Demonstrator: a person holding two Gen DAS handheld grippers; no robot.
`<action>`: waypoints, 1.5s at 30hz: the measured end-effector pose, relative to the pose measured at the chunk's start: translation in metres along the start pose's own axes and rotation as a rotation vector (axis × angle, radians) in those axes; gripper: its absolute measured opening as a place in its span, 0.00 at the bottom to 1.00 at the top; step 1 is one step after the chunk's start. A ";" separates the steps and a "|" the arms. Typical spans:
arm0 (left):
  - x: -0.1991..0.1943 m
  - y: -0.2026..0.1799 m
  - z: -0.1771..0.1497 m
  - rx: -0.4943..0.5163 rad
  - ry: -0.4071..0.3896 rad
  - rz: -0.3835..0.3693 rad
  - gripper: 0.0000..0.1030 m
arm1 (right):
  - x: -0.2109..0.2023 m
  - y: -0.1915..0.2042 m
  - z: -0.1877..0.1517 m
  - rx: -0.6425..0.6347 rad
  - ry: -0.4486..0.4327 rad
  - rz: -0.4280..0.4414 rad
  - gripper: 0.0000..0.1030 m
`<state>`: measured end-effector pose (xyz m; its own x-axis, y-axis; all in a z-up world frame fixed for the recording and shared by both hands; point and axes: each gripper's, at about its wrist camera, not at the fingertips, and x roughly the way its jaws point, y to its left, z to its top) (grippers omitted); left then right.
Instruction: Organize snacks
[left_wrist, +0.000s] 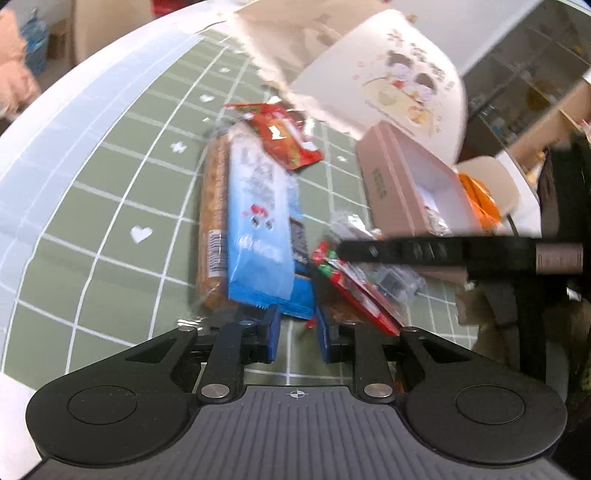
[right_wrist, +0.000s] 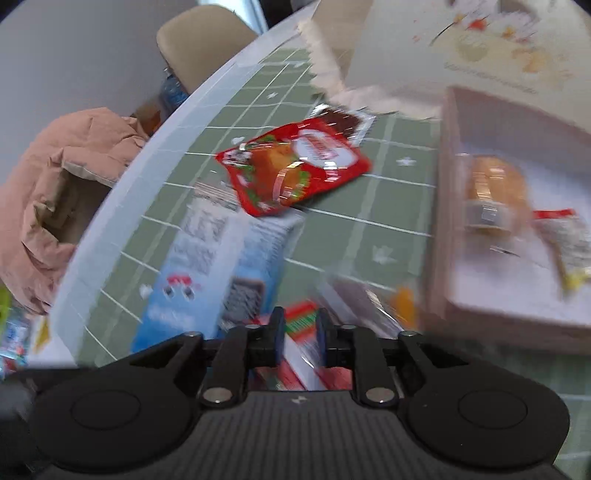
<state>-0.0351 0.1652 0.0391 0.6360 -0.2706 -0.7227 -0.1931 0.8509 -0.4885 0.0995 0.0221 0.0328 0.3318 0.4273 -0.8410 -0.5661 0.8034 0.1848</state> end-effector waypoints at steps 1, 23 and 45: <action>-0.001 -0.003 0.000 0.012 0.001 -0.016 0.23 | -0.009 -0.004 -0.007 -0.011 -0.013 -0.022 0.34; -0.009 -0.035 0.013 0.036 -0.030 -0.040 0.23 | -0.047 -0.059 -0.051 0.033 -0.171 -0.087 0.47; 0.023 -0.096 -0.032 0.280 0.200 -0.283 0.24 | -0.071 -0.100 -0.102 0.145 -0.129 -0.163 0.19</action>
<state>-0.0257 0.0626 0.0541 0.4722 -0.5687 -0.6735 0.1951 0.8125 -0.5493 0.0558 -0.1304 0.0224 0.5088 0.3289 -0.7956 -0.3860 0.9132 0.1306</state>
